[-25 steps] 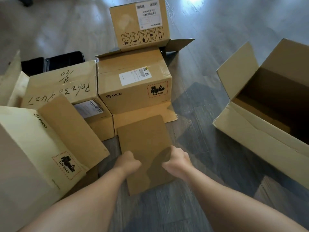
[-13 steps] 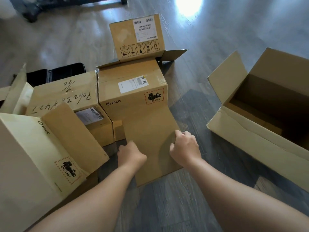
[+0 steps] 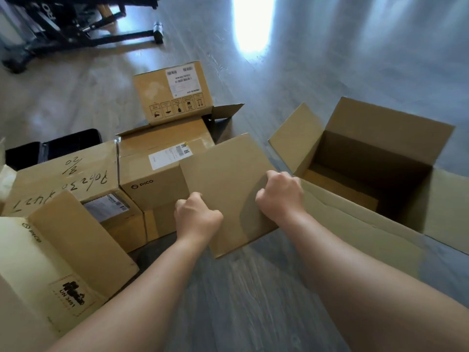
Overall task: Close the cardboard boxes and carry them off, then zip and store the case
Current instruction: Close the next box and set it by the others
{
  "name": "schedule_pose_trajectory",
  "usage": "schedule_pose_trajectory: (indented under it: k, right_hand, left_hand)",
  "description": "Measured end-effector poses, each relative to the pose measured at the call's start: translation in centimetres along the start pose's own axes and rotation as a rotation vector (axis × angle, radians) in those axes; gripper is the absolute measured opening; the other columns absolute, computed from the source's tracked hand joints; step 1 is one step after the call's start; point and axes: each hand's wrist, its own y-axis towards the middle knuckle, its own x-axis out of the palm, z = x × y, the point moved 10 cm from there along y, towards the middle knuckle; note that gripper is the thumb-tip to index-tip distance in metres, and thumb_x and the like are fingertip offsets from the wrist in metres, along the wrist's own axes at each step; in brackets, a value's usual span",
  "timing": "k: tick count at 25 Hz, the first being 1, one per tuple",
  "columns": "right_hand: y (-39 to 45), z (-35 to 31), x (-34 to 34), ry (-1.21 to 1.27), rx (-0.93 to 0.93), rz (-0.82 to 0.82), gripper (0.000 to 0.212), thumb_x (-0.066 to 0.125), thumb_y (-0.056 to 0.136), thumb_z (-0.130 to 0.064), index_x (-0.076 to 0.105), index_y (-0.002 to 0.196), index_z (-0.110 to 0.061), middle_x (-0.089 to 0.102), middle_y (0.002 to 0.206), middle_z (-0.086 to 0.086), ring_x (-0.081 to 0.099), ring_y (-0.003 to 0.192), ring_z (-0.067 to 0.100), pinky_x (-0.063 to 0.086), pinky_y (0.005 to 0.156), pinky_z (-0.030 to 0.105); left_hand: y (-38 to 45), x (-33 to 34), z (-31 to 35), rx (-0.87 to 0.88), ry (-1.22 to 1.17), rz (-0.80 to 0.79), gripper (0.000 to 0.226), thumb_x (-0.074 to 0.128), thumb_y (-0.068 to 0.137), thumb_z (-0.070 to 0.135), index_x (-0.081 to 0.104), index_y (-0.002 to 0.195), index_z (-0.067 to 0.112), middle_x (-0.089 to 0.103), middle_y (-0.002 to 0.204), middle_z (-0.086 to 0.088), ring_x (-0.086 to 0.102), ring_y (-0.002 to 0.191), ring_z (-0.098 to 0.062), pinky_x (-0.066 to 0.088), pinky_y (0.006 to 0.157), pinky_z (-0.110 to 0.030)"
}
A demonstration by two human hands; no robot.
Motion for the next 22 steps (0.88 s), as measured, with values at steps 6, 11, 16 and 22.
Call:
schedule_pose_trajectory:
  k: [6, 11, 16, 22]
  right_hand:
    - [-0.3, 9.2, -6.7, 0.115, 0.073, 0.135, 0.047, 0.062, 0.087, -0.023, 0.062, 0.134, -0.020, 0.067, 0.122, 0.004, 0.060, 0.113, 0.032, 0.054, 0.093, 0.044]
    - [-0.4, 14.2, -10.9, 0.305, 0.024, 0.211, 0.052, 0.074, 0.088, -0.017, 0.062, 0.138, -0.016, 0.067, 0.130, -0.001, 0.062, 0.119, 0.019, 0.050, 0.090, 0.016]
    - [0.6, 17.0, -14.8, 0.338, 0.092, 0.374, 0.047, 0.071, 0.086, -0.020, 0.066, 0.133, -0.015, 0.070, 0.126, 0.000, 0.062, 0.118, 0.020, 0.046, 0.093, 0.023]
    - [-0.6, 24.9, -17.2, 0.224, 0.300, 0.359, 0.050, 0.071, 0.082, -0.030, 0.065, 0.131, -0.024, 0.069, 0.124, 0.002, 0.062, 0.115, 0.029, 0.052, 0.093, 0.037]
  left_hand:
    - [-5.3, 7.3, 6.5, 0.118, -0.114, -0.116, 0.054, 0.056, 0.078, 0.004, 0.045, 0.129, 0.018, 0.032, 0.111, -0.004, 0.047, 0.084, -0.015, 0.042, 0.068, -0.024]
    - [-9.6, 10.1, 10.5, 0.142, -0.320, -0.033, 0.053, 0.066, 0.079, 0.002, 0.047, 0.126, 0.020, 0.030, 0.115, 0.001, 0.045, 0.081, -0.001, 0.036, 0.062, -0.005]
    - [-9.3, 9.7, 15.9, 0.375, -0.319, -0.004, 0.055, 0.070, 0.081, 0.004, 0.050, 0.131, 0.017, 0.033, 0.118, 0.000, 0.050, 0.089, -0.006, 0.041, 0.071, -0.005]
    - [-11.6, 15.9, 20.4, 0.478, -0.275, -0.258, 0.059, 0.063, 0.083, 0.011, 0.045, 0.139, 0.016, 0.031, 0.117, 0.001, 0.048, 0.091, -0.008, 0.037, 0.073, -0.002]
